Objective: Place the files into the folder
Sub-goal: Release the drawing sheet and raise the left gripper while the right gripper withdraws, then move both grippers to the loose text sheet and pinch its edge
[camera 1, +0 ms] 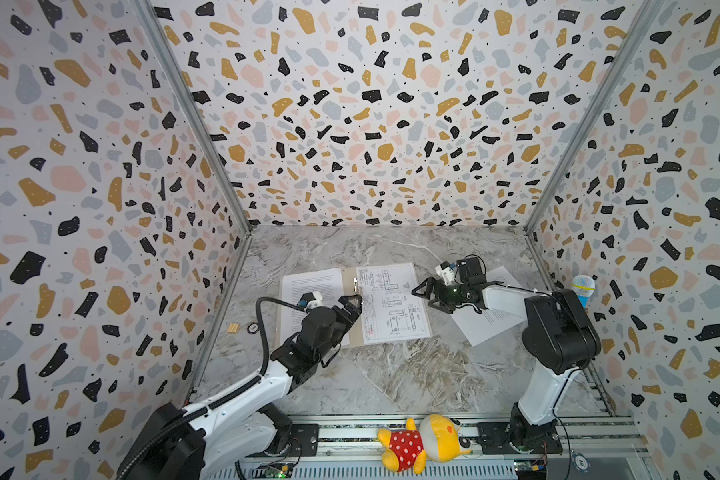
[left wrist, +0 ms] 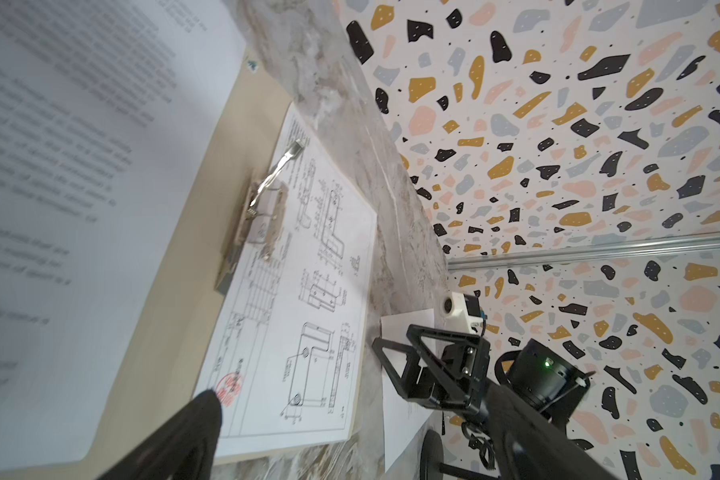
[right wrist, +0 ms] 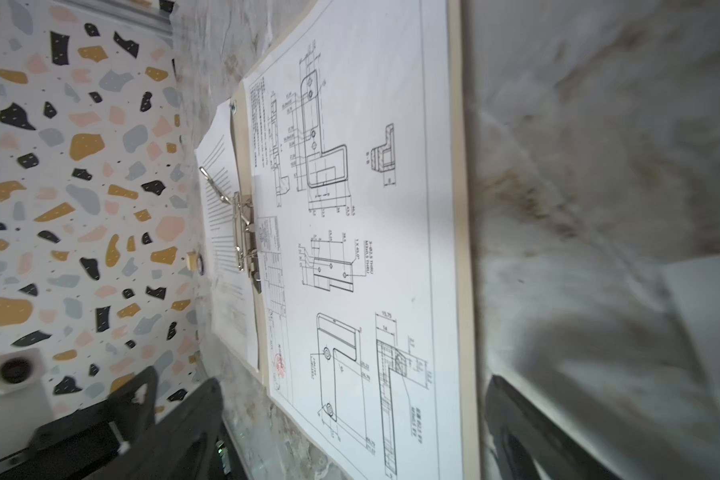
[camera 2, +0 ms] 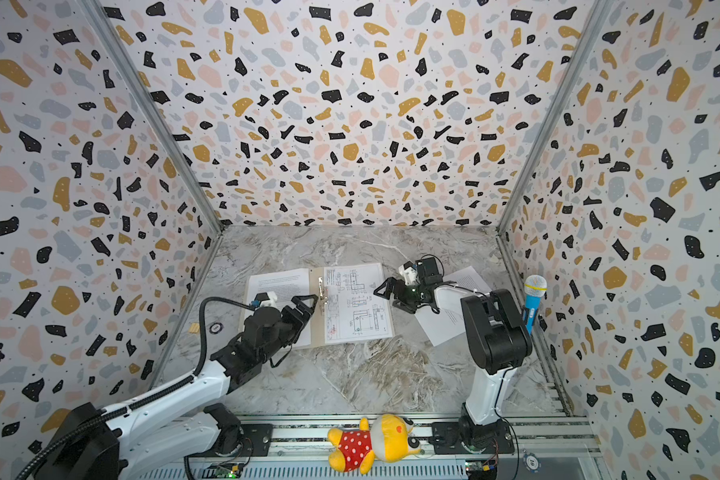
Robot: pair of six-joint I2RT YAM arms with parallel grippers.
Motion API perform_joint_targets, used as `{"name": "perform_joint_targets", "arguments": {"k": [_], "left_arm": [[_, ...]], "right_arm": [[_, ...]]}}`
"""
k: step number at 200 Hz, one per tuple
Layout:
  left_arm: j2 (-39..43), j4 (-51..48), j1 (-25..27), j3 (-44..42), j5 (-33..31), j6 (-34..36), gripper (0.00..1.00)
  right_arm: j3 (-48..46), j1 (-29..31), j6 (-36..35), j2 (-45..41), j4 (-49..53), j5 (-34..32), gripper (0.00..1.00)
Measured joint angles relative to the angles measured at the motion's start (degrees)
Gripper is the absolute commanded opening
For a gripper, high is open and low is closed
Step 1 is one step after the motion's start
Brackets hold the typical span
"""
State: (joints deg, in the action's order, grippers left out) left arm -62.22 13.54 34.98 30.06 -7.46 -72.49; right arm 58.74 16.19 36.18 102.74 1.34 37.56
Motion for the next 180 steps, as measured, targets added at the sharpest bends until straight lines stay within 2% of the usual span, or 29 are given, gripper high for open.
{"name": "perform_joint_targets", "arguments": {"k": [27,45,70,112,135,180], "left_arm": [[-17.6,-4.3,-0.8,20.4,5.0,9.9,0.99],[-30.9,-7.9,-0.9,36.5,9.5,17.7,1.00],[-46.3,-13.0,-0.8,55.4,16.5,27.1,1.00],[-66.0,-24.5,0.3,81.7,24.6,40.0,0.98],[-73.6,-28.0,2.2,90.2,27.7,44.2,0.98],[-81.8,-30.8,6.4,94.4,30.8,47.0,0.98]], "right_arm": [[1.5,-0.4,-3.5,-6.5,7.2,-10.7,0.99],[-1.8,-2.3,-3.6,-12.8,8.0,-16.5,0.99],[-9.5,-6.8,-2.1,-20.4,8.3,-21.2,0.99],[-16.1,-8.2,2.0,-22.5,10.7,-27.3,0.99],[-18.9,-7.8,6.1,-25.4,12.4,-31.4,0.99],[-20.8,-8.2,11.0,-27.9,16.0,-38.5,0.99]]}}
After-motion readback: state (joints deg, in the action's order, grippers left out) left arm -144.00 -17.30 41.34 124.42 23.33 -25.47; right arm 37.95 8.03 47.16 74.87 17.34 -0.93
